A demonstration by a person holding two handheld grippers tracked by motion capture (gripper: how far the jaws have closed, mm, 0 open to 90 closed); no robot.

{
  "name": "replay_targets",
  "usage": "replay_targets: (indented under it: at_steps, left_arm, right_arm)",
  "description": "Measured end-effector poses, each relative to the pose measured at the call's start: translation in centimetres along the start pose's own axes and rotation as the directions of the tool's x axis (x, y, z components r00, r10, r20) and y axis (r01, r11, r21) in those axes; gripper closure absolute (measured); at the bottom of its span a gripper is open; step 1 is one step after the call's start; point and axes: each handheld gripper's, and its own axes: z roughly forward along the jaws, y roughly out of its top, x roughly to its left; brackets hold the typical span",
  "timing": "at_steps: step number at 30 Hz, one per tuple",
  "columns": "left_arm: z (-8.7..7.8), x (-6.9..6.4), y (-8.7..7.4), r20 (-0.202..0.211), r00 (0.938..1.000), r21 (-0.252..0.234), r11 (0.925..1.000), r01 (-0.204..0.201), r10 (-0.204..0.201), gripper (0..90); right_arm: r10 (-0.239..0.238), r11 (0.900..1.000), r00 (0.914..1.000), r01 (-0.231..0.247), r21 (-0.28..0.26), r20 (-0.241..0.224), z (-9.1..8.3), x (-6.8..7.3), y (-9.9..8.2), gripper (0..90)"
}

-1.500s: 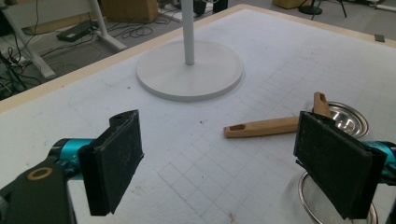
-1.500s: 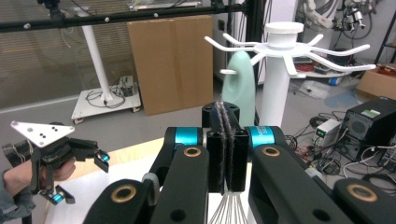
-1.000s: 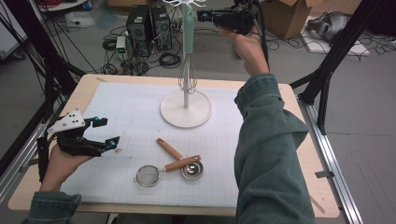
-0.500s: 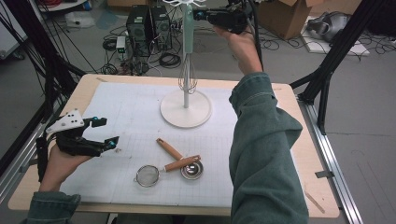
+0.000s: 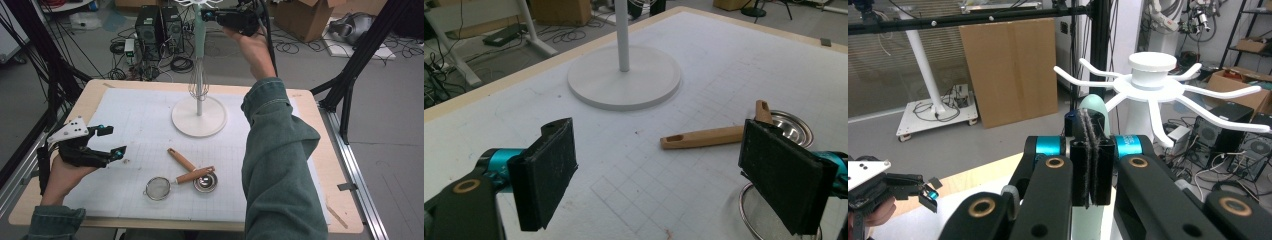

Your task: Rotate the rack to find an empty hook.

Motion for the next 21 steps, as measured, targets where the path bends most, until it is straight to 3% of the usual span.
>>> replay_targets:
  at_steps: [21]
  left_arm:
    - [0.0, 0.0, 0.0, 0.006, 1.0, 0.0, 1.0, 0.001, -0.001, 15.8]
  right_arm:
    - [-0.036, 0.9993, 0.9989, 0.036, 0.007, 0.029, 1.0, 1.2, 0.2, 89.9]
